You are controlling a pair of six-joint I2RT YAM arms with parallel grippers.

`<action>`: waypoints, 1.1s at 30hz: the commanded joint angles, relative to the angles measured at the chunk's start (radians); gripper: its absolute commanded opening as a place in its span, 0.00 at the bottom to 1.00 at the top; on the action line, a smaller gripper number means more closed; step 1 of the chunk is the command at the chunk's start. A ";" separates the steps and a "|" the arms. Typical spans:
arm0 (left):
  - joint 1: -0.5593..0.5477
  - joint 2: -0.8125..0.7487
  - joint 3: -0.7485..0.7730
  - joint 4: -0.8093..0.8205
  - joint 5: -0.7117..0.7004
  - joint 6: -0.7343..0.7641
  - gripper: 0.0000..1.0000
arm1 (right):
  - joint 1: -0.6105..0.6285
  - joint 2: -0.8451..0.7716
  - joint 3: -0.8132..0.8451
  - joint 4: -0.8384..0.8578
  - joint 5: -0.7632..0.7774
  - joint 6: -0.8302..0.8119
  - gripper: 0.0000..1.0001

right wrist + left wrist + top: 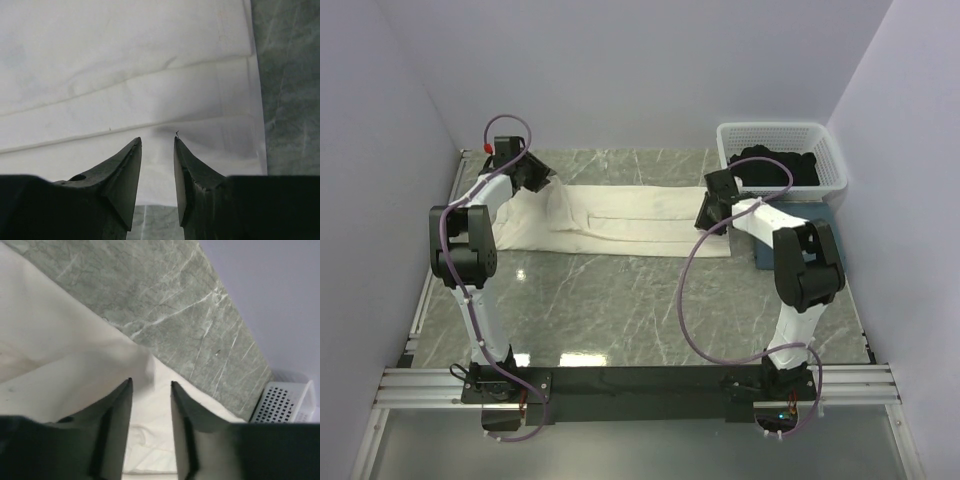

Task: Fold and stack the t-shirts
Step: Fold the tshirt

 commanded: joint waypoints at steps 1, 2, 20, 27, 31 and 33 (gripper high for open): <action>-0.004 -0.065 -0.011 0.042 -0.017 0.039 0.44 | -0.003 -0.099 -0.035 -0.011 0.002 0.022 0.40; -0.004 -0.076 -0.007 0.033 -0.029 0.051 0.49 | -0.003 -0.108 -0.046 -0.012 0.000 0.024 0.40; -0.245 -0.430 -0.333 -0.213 -0.228 0.338 0.35 | 0.017 -0.106 -0.098 0.002 -0.086 0.010 0.34; -0.449 -0.368 -0.369 -0.138 -0.248 0.344 0.32 | 0.031 -0.082 -0.088 0.008 -0.093 0.007 0.28; -0.489 -0.285 -0.341 -0.112 -0.231 0.341 0.29 | 0.039 -0.068 -0.086 0.009 -0.093 0.008 0.28; -0.509 -0.242 -0.330 -0.105 -0.236 0.349 0.30 | 0.039 -0.067 -0.092 0.011 -0.093 0.008 0.28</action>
